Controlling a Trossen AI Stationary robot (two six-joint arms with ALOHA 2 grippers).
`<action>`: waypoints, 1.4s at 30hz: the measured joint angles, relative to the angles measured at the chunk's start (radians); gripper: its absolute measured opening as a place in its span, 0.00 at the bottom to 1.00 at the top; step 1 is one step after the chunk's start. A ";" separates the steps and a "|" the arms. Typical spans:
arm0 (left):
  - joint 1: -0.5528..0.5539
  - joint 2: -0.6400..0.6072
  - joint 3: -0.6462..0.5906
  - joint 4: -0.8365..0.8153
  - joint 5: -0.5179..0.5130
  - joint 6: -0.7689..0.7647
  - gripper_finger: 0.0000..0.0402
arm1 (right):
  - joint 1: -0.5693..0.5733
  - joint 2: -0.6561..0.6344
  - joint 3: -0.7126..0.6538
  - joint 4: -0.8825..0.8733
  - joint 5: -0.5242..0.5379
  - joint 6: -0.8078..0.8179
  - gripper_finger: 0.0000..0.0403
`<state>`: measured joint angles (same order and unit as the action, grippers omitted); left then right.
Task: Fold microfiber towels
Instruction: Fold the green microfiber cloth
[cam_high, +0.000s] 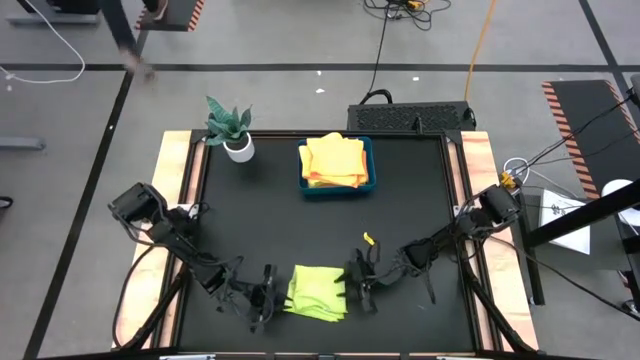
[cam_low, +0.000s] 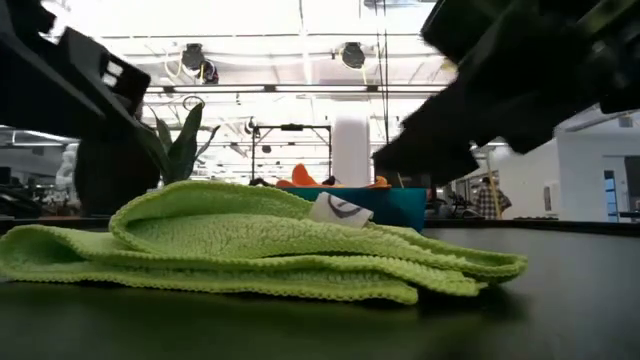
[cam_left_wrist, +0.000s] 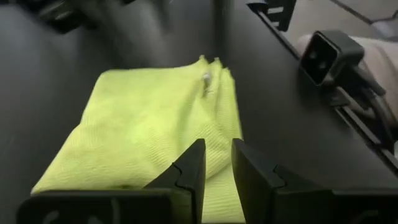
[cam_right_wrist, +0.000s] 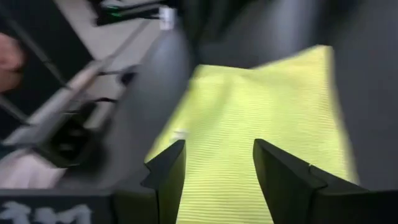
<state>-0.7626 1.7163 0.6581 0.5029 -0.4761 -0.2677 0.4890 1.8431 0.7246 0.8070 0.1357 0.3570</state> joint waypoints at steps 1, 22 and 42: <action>-0.009 0.009 0.012 -0.003 -0.012 0.018 0.20 | -0.008 0.000 0.000 -0.017 0.018 -0.004 0.44; -0.066 0.191 0.458 -0.503 -0.155 0.203 0.19 | 0.098 -0.101 0.320 -0.924 0.259 -0.006 0.42; -0.029 0.287 0.575 -0.766 -0.206 -0.002 0.34 | 0.101 -0.100 0.122 -0.689 0.256 0.080 0.42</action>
<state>-0.7914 2.0033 1.2335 -0.2634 -0.6823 -0.2698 0.5902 1.7432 0.8464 0.1185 0.3916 0.4370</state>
